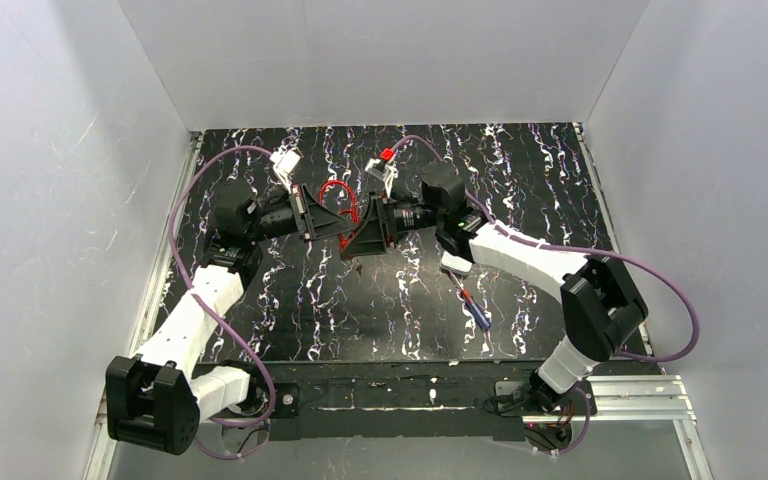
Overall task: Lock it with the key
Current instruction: Lock the lock.
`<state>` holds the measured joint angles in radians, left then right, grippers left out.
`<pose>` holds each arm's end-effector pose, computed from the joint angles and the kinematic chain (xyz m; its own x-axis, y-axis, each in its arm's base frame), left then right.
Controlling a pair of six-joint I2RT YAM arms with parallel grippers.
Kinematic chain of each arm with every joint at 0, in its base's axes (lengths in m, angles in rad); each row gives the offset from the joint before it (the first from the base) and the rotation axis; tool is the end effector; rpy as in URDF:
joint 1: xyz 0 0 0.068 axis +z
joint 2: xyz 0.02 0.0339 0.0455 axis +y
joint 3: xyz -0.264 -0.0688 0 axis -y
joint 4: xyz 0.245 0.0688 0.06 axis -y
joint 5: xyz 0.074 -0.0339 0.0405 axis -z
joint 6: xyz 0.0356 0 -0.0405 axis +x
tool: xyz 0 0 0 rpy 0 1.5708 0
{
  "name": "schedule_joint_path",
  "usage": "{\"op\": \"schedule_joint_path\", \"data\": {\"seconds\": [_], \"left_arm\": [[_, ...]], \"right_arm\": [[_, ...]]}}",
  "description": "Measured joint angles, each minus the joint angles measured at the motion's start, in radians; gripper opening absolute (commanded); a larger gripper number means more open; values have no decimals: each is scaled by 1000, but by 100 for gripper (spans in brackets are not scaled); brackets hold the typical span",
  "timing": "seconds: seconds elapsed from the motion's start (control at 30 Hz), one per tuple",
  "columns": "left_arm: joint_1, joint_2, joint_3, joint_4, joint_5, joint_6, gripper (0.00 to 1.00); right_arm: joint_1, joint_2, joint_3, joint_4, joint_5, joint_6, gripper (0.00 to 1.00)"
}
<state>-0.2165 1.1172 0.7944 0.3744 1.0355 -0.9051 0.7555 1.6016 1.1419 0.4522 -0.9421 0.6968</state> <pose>0.2354 -0.0831 0.3347 -0.7149 -0.2535 -0.6517 0.6254 0.1850 -0.7580 0.2490 0.2741 0.3217 -0.6408 -0.0851 -0.7630 -0.7572 -0.0937 0.6464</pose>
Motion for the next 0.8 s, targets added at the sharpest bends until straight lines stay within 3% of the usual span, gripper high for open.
{"op": "schedule_joint_path", "data": {"seconds": [0.23, 0.37, 0.6, 0.8], "left_arm": [[0, 1, 11, 18, 1, 0, 0], [0, 1, 11, 29, 1, -3, 0], [-4, 2, 11, 43, 5, -9, 0], [-4, 7, 11, 45, -1, -10, 0]], "right_arm": [[13, 26, -10, 46, -3, 39, 32], [13, 26, -12, 69, -7, 60, 40], [11, 26, -15, 135, 1, 115, 43], [-3, 26, -52, 198, 11, 160, 26]]}}
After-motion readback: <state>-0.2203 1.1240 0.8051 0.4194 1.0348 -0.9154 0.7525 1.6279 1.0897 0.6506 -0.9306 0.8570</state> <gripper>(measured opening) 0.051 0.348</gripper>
